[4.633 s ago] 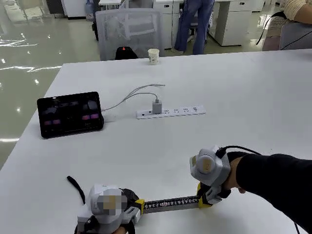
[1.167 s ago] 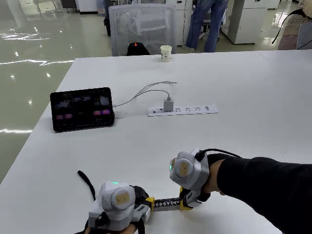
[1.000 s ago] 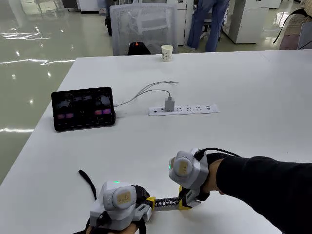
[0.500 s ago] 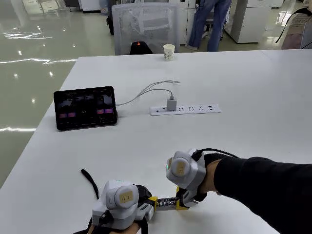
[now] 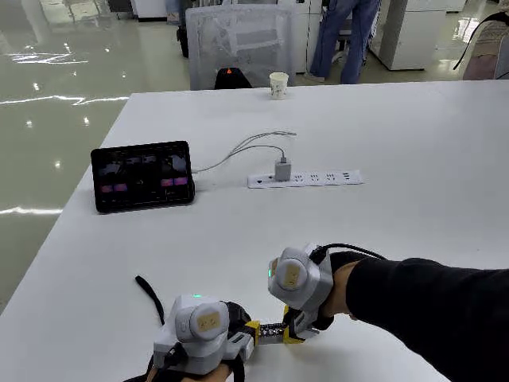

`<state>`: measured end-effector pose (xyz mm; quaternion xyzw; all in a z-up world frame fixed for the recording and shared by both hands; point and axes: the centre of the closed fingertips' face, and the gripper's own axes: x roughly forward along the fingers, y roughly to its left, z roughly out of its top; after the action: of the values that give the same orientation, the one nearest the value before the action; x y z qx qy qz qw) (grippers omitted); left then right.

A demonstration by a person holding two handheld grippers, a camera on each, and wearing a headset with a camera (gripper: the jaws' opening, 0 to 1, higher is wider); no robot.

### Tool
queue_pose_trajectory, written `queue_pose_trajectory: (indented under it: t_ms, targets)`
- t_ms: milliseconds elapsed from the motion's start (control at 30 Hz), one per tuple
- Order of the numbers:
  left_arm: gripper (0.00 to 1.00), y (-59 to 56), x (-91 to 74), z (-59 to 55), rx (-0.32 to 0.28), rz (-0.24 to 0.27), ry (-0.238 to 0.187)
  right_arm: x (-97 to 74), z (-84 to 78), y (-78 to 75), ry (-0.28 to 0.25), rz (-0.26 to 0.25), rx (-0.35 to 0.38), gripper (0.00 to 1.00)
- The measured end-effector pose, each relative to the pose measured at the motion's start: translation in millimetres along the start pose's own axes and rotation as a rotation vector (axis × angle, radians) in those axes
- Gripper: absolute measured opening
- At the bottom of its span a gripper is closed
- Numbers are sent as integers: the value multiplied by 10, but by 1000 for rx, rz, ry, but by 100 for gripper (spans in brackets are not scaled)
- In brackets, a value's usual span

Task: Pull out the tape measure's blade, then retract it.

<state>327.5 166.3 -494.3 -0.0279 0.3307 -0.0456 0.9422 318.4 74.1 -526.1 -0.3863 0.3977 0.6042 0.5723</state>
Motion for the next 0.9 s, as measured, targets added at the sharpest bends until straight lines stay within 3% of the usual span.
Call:
queue_pose_trajectory:
  t_ms: [900]
  targets:
    - [60,19,-28,11,-37,-41,8,79,223,18,-73,14,14,11]
